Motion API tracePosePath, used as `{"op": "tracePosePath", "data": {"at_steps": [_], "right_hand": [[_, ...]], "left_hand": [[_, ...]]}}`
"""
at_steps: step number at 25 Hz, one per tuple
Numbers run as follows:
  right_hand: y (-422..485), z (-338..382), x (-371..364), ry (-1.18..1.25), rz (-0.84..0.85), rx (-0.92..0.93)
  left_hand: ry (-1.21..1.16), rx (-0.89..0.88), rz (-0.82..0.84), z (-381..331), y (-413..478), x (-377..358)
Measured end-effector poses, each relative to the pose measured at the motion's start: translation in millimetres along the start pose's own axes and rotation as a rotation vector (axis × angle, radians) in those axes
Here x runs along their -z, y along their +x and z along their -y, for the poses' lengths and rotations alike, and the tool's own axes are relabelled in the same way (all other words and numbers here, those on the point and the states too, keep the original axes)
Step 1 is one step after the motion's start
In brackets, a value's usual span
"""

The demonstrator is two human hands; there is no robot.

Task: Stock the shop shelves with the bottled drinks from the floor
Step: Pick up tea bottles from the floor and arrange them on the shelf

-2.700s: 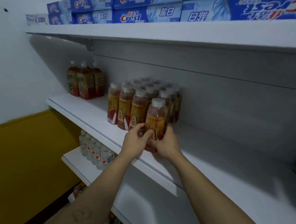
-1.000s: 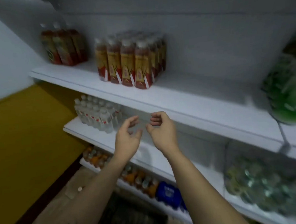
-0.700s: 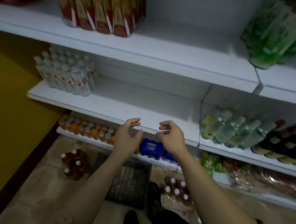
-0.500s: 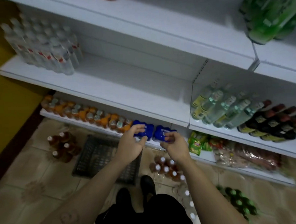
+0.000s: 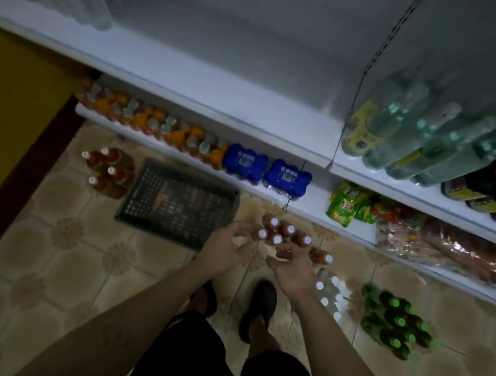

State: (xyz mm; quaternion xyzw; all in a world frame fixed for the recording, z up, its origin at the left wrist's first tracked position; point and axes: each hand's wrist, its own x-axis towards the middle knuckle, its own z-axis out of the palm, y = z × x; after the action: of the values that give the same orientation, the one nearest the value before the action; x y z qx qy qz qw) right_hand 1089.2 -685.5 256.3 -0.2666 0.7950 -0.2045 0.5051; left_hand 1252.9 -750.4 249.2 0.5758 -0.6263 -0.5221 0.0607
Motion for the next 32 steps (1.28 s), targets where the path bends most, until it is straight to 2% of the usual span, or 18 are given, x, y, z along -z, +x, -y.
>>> {"op": "tracePosePath", "data": {"at_steps": [3,8,12,22,28,32], "right_hand": [[36.5,-55.0,0.1,-0.026,0.077,-0.020],[97.4,-129.6,-15.7,-0.028,0.080,-0.149],[147.6,-170.5,-41.5,0.035,0.087,-0.141],[262.0,-241.4,-114.9,0.125,0.049,-0.028],[338.6,-275.6,-165.7,0.143,0.000,-0.023],[353.9,-292.7,-180.1,0.146,-0.030,-0.020]], "left_hand": [[-0.045,0.118,-0.032,32.2,14.9,-55.4],[-0.055,0.279,-0.046,79.3,37.1,-133.6],[-0.004,0.329,-0.073,113.1,67.0,-171.8],[0.011,0.233,-0.042,219.5,195.0,-234.8],[-0.010,0.034,-0.114,284.7,290.8,-261.2],[0.044,-0.048,-0.029,310.6,315.7,-279.3]]}}
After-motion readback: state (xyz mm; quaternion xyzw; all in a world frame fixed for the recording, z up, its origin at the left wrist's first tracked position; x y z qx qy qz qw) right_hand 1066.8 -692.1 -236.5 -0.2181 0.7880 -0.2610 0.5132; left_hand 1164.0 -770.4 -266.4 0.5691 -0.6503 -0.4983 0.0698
